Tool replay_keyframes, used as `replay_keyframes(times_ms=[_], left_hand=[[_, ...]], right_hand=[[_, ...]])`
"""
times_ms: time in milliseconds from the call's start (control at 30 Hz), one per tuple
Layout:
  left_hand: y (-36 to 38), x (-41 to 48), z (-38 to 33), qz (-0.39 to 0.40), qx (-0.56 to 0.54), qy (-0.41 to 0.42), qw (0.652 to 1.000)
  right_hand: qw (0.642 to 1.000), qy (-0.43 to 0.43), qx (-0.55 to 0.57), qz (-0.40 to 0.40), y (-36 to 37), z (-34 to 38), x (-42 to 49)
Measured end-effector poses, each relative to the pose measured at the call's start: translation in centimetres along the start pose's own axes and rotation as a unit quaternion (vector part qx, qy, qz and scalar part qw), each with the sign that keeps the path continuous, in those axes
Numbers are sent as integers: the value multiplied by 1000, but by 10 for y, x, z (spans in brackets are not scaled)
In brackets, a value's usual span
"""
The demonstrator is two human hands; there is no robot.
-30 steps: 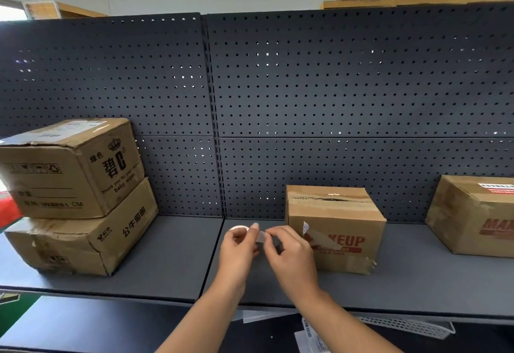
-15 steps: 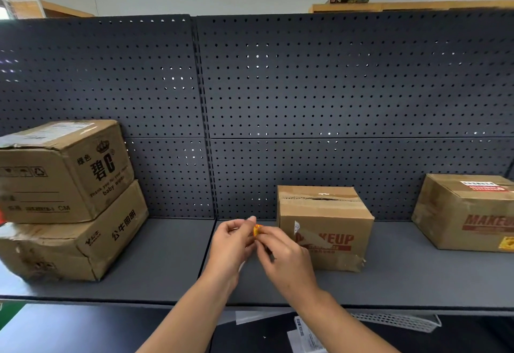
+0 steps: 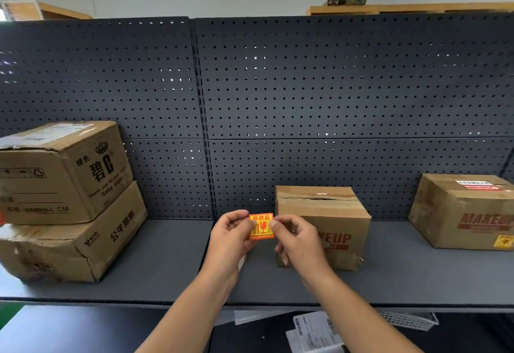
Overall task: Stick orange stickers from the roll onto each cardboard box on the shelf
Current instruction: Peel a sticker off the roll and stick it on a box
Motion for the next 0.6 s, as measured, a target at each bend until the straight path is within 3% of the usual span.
replay_keyframes(times_ms=[133, 333, 467, 600], left_hand=[[11, -2, -1, 23, 24, 15, 999], [32, -2, -9, 58, 74, 69, 993], [39, 3, -9, 50, 141, 130, 980], [49, 2, 1, 75, 211, 156, 962]], right_hand=[[1000, 0, 23, 3, -10, 1, -2], [989, -105, -98, -42, -42, 26, -13], [987, -143, -55, -56, -79, 43, -24], [982, -150, 61, -100, -133, 38, -20]])
Point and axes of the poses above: each hand's wrist, its own x-axis towards the middle knuckle, its own y-axis out of the palm, z = x × y, the point moved 6 cm from there along x, towards the middle knuckle, and after that the axes turned 12 degrees about y, right-handed, at the moved point
